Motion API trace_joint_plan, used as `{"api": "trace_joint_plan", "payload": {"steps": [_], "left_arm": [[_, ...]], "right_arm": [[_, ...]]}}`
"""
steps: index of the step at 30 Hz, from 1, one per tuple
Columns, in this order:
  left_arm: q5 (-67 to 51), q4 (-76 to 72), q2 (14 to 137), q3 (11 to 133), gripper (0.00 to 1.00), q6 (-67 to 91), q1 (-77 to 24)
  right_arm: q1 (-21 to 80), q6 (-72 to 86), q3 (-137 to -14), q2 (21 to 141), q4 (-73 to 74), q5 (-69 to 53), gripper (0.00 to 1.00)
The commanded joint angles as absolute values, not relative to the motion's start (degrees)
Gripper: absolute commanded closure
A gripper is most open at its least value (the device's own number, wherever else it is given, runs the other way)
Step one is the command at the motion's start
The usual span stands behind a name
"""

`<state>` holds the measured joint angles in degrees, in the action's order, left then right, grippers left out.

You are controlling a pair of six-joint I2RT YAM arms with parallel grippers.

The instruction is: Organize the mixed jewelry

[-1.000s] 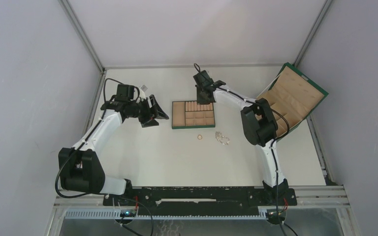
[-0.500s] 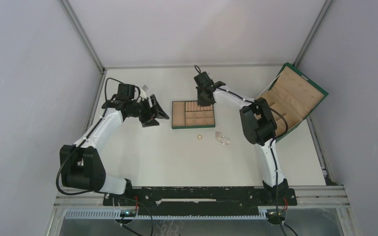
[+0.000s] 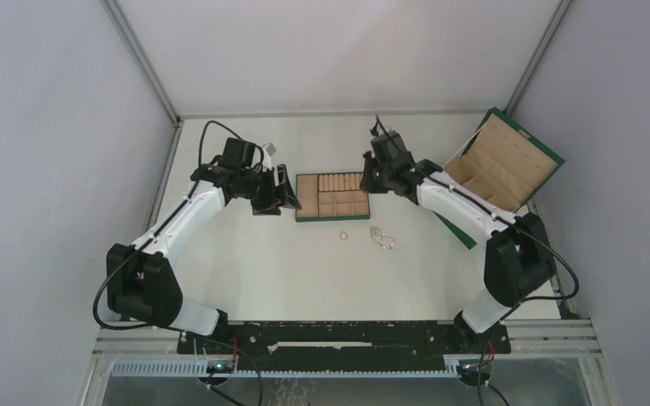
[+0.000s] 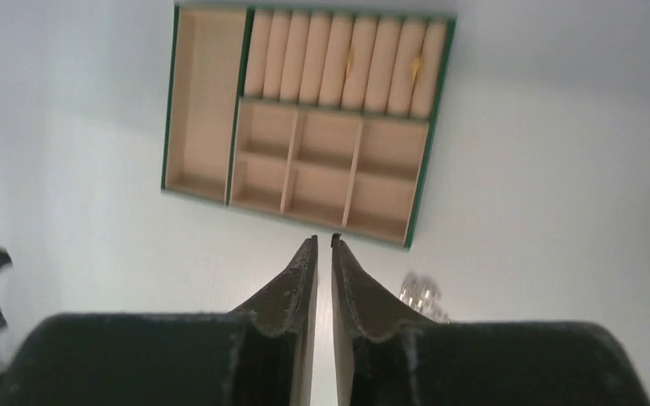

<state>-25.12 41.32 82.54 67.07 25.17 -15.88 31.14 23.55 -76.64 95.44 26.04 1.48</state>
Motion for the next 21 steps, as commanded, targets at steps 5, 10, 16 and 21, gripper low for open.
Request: {"api": "trace_joint_plan", "payload": {"steps": [5,10,16,21], "left_arm": [[-18.6,41.3,82.2,68.2,0.29,24.2,-17.2],[-17.7,41.5,82.0,68.1,0.31,25.1,-17.2],[-17.5,41.4,80.0,66.4,0.31,25.4,-17.2],[-17.2,41.3,79.0,65.0,0.31,25.7,-17.2]], "right_arm": [[43.2,21.8,-65.2,93.6,24.6,-1.1,0.72],[44.2,20.1,-65.6,98.7,22.0,-3.0,0.66],[43.7,17.3,-67.3,102.8,23.2,-1.8,0.63],[43.1,16.5,-67.3,104.0,22.5,0.0,0.63]]}}
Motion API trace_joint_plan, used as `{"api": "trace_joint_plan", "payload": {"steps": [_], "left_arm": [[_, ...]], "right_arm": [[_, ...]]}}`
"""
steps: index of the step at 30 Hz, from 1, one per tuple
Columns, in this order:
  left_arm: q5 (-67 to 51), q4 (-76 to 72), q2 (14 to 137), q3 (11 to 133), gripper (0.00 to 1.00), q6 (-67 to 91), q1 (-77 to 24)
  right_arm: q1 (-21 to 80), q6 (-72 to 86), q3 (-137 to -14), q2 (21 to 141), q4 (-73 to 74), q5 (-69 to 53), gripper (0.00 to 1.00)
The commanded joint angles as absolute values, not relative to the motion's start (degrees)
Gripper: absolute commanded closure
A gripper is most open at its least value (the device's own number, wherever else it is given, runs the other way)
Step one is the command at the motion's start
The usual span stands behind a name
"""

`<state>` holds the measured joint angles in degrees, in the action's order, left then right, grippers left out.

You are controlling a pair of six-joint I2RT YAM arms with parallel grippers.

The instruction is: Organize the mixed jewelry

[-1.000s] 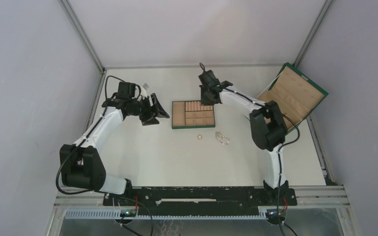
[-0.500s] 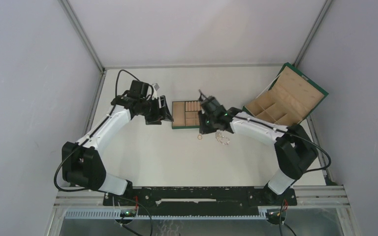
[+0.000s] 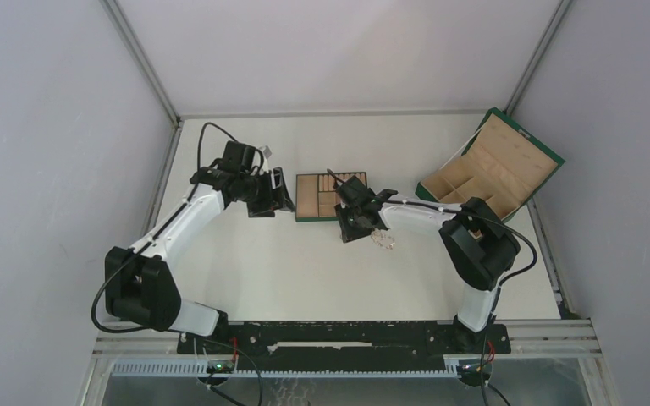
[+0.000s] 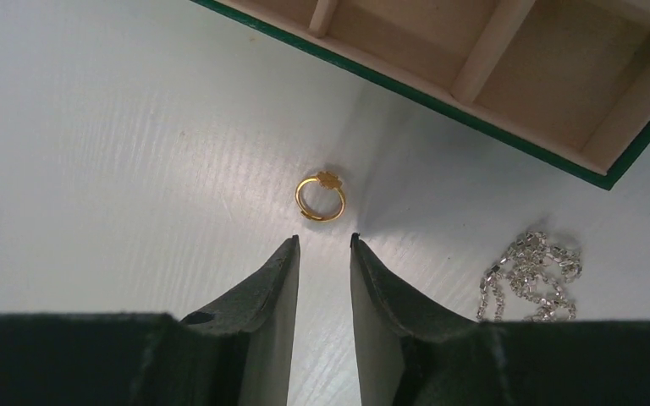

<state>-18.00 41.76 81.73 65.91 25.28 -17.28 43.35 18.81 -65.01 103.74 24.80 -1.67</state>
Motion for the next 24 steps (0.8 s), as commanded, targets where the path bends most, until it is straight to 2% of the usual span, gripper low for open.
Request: {"api": "trace_joint_plan", "payload": {"steps": [1,21,24], "left_arm": [[-17.5,41.3,79.0,64.9,0.31,25.7,-17.2],[-18.5,41.2,78.6,64.5,0.31,25.7,-17.2],[-18.6,41.1,78.6,64.6,0.31,25.6,-17.3]], "right_arm": [[43.0,16.4,-67.3,104.3,22.0,0.0,0.64],[41.0,19.0,-68.3,107.3,19.2,-0.2,0.72],[41.0,19.2,-68.4,107.0,19.2,-0.4,0.79]]}}
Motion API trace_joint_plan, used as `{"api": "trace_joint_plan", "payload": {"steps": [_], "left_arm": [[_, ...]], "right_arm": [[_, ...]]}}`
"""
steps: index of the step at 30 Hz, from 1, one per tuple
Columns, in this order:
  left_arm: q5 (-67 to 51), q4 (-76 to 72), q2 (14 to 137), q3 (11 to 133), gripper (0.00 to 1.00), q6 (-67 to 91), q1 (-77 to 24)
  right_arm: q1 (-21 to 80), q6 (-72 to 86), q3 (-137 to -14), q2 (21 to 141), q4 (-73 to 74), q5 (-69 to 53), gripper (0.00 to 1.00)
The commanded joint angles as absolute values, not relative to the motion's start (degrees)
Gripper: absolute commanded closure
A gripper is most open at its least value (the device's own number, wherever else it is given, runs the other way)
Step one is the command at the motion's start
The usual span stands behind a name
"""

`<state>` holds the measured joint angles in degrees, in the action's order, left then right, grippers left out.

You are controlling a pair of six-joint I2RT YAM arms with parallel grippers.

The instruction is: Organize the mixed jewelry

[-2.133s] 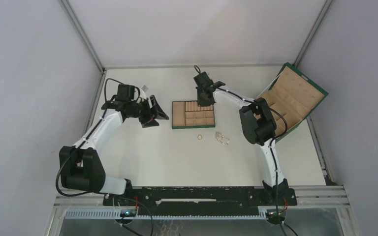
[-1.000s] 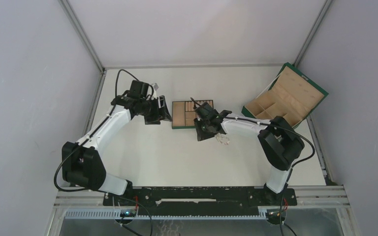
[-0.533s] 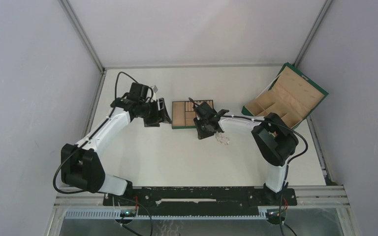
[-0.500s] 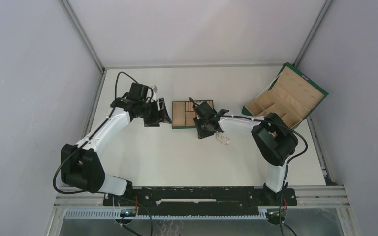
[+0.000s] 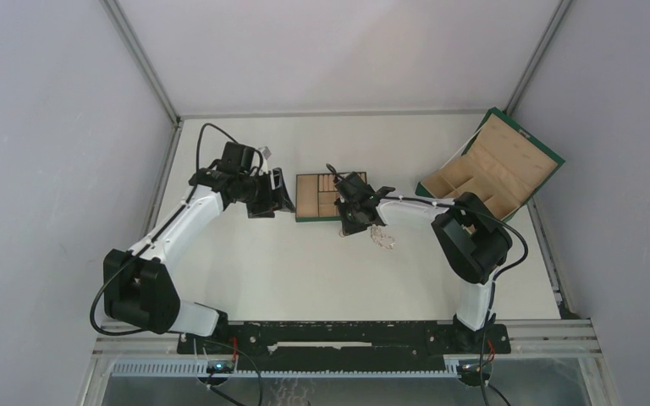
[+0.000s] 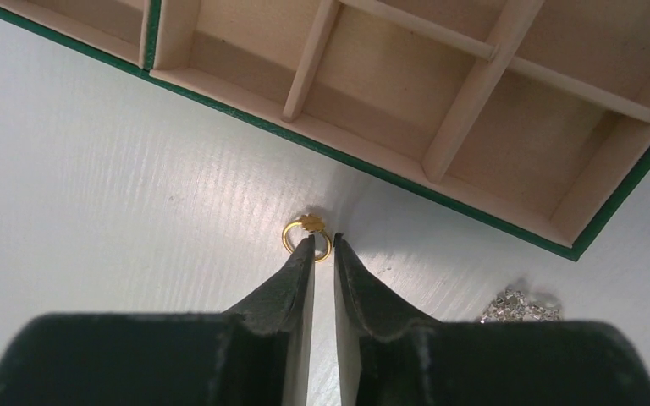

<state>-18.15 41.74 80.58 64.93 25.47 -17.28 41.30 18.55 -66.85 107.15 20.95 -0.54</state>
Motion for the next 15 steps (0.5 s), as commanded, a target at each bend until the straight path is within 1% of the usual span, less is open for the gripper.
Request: {"api": "trace_joint_plan", "payload": {"steps": [1,6,9,10,15], "left_arm": [[-18.7,41.2,78.7,64.6,0.31,25.6,-17.2],[-18.9,41.1,78.8,64.6,0.31,25.6,-17.2],[-19.2,41.0,78.9,64.6,0.31,25.6,-17.2],[-19.2,40.9,78.9,64.7,0.31,25.7,-17.3],[-19.4,40.9,78.6,64.5,0.31,25.5,-17.3]], "right_arm": [[41.0,19.3,-68.4,106.9,19.2,-0.4,0.82],[41.0,20.1,-68.3,105.8,19.5,-0.8,0.88],[41.0,20.9,-68.4,105.5,19.9,-1.2,0.98],[40.9,21.3,-68.4,105.4,20.1,-1.5,1.00],[41.0,21.5,-68.3,104.1,20.5,-2.1,1.00]]}}
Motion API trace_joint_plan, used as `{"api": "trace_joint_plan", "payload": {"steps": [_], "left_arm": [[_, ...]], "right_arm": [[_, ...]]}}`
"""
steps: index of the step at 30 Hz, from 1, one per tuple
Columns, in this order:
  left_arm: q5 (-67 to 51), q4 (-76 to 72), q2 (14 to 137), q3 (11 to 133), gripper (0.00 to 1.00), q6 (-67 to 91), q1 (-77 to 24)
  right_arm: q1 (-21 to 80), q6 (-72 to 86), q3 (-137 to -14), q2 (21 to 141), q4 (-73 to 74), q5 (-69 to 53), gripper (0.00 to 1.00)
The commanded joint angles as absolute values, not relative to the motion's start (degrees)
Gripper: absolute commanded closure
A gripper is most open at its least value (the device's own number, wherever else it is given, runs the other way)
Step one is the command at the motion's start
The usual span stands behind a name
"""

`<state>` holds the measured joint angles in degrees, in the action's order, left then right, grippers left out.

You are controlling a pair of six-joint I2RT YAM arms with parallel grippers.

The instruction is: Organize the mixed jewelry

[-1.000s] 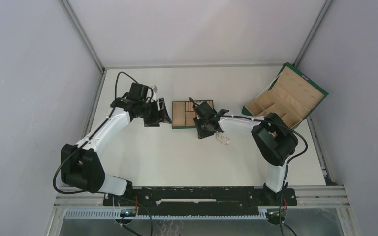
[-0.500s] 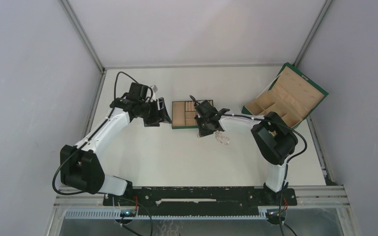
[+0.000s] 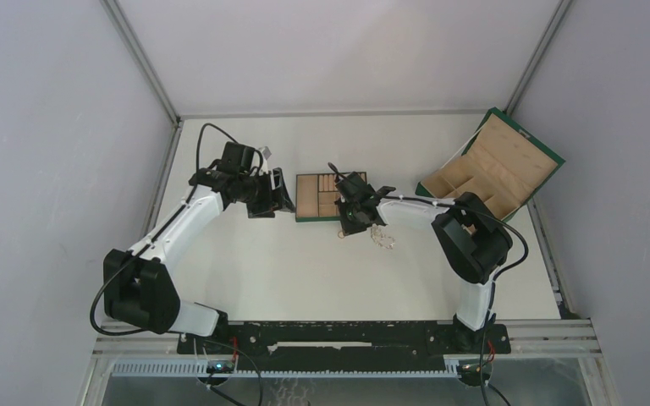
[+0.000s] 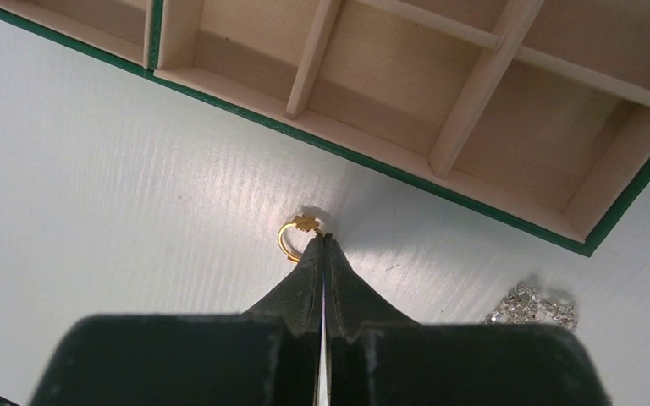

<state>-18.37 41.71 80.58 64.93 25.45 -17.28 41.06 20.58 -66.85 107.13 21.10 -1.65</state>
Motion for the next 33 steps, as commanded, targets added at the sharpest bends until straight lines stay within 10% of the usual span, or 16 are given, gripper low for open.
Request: {"api": "trace_joint_plan", "payload": {"steps": [1,6,33], "left_arm": [[-19.4,40.9,78.6,64.4,0.31,25.5,-17.3],[-19.7,40.9,78.5,64.2,0.31,25.3,-17.4],[-19.7,41.2,78.4,64.1,0.30,25.0,-17.3]], "right_arm": [[41.2,20.8,-68.4,103.9,20.3,-1.5,1.00],[41.0,17.8,-68.9,103.7,19.8,-1.1,0.69],[41.0,11.4,-74.4,110.2,23.5,-5.2,0.65]]}}
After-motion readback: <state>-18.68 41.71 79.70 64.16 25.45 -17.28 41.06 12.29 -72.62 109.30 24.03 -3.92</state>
